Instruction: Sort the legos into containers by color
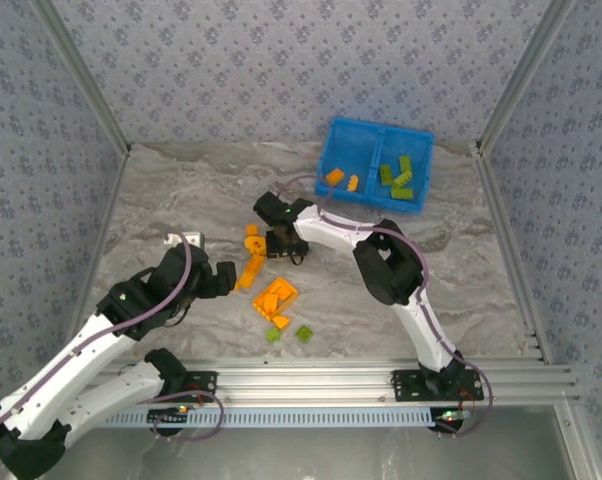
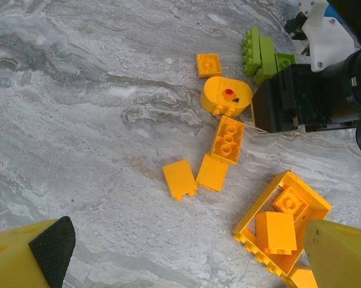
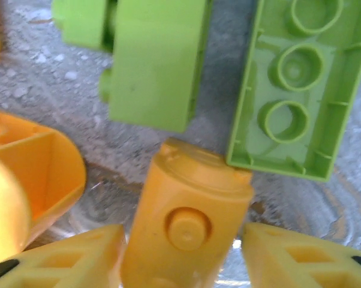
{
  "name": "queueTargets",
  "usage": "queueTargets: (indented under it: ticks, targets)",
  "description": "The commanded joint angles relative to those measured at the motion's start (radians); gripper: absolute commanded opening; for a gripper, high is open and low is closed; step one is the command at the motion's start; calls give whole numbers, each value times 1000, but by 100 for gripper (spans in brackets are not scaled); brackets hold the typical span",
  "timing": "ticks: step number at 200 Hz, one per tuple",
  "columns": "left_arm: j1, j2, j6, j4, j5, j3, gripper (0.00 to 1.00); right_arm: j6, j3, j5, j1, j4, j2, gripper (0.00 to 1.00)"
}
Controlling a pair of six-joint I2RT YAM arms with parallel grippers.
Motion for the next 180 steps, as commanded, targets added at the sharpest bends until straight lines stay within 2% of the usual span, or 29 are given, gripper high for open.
queueTargets:
  ticks: [1, 22, 45, 61, 77, 109, 133, 180]
  targets:
    - [5, 1, -2, 11, -6, -2, 99, -16, 16, 10, -15, 8, 61, 46]
    - [5, 1, -1, 19, -1, -5, 99, -17, -35, 26, -4, 10, 9, 37]
    - [5, 3, 8, 42, 11, -11, 99, -18, -190, 55, 6, 80, -141, 32]
    - [5, 3, 29, 71, 37, -12, 99, -18, -309, 93, 8, 111, -270, 31]
    - [5, -4, 62, 110, 71, -18, 99, -86, -382, 136, 6, 121, -392, 31]
    - [6, -47, 108, 233, 159, -56, 99, -169, -361, 227, -33, 107, -530, 32]
    - [5, -81, 104, 260, 168, -74, 99, -233, -230, 252, -114, 114, -472, 33]
    - [5, -124, 56, 207, 167, -79, 99, -287, 207, 259, -268, 10, -111, 32]
